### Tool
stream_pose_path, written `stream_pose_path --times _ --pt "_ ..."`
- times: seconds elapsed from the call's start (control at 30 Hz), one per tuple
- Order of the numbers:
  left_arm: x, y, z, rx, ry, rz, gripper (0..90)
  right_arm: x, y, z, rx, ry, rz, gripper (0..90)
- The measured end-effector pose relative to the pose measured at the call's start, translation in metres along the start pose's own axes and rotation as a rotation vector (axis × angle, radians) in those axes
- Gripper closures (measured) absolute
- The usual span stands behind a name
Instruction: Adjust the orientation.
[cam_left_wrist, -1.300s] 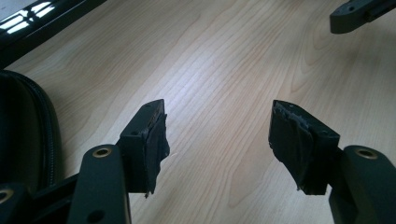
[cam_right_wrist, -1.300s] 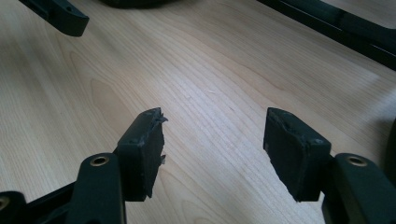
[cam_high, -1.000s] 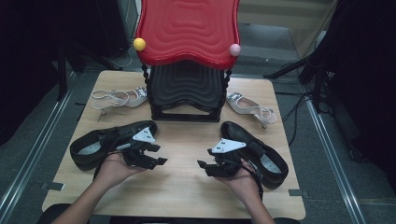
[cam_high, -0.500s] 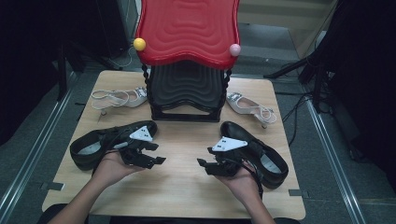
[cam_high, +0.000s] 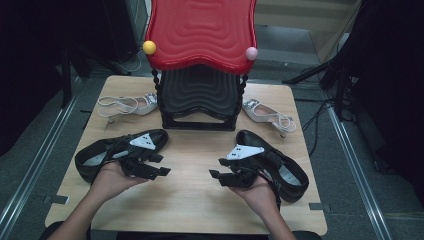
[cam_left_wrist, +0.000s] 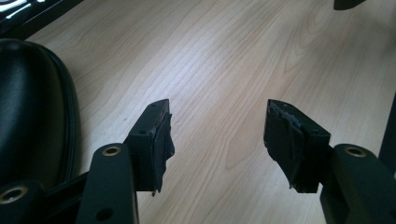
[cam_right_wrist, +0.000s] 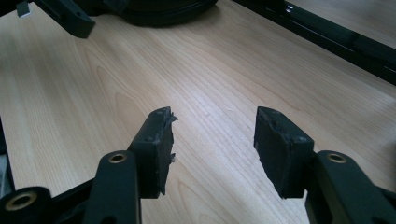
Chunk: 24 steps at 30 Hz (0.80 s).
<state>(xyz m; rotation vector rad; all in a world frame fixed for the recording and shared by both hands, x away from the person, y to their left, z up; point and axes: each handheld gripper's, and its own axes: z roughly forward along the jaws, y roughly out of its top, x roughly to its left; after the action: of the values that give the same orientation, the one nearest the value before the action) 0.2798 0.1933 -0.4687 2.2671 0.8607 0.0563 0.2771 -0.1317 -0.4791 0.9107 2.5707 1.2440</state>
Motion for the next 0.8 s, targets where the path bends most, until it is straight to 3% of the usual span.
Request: stream_pose_path --times 0.2,0.3,0.4,0.8 --pt "0.001 -0.003 -0.008 0.006 -0.007 -0.006 41.4 -0.002 0.001 0.004 0.011 0.005 -0.014 49.8" --pt "0.002 -0.007 -0.016 0.021 0.013 0.006 42.8 -0.003 0.000 0.006 0.015 -0.002 -0.026 49.7" --pt "0.007 -0.010 -0.026 0.014 0.023 -0.016 43.6 -0.004 0.001 0.006 0.016 0.005 -0.014 49.9" --pt "0.024 -0.027 -0.065 -0.015 0.084 -0.066 52.5 -0.001 0.006 0.012 0.026 0.025 -0.045 49.8"
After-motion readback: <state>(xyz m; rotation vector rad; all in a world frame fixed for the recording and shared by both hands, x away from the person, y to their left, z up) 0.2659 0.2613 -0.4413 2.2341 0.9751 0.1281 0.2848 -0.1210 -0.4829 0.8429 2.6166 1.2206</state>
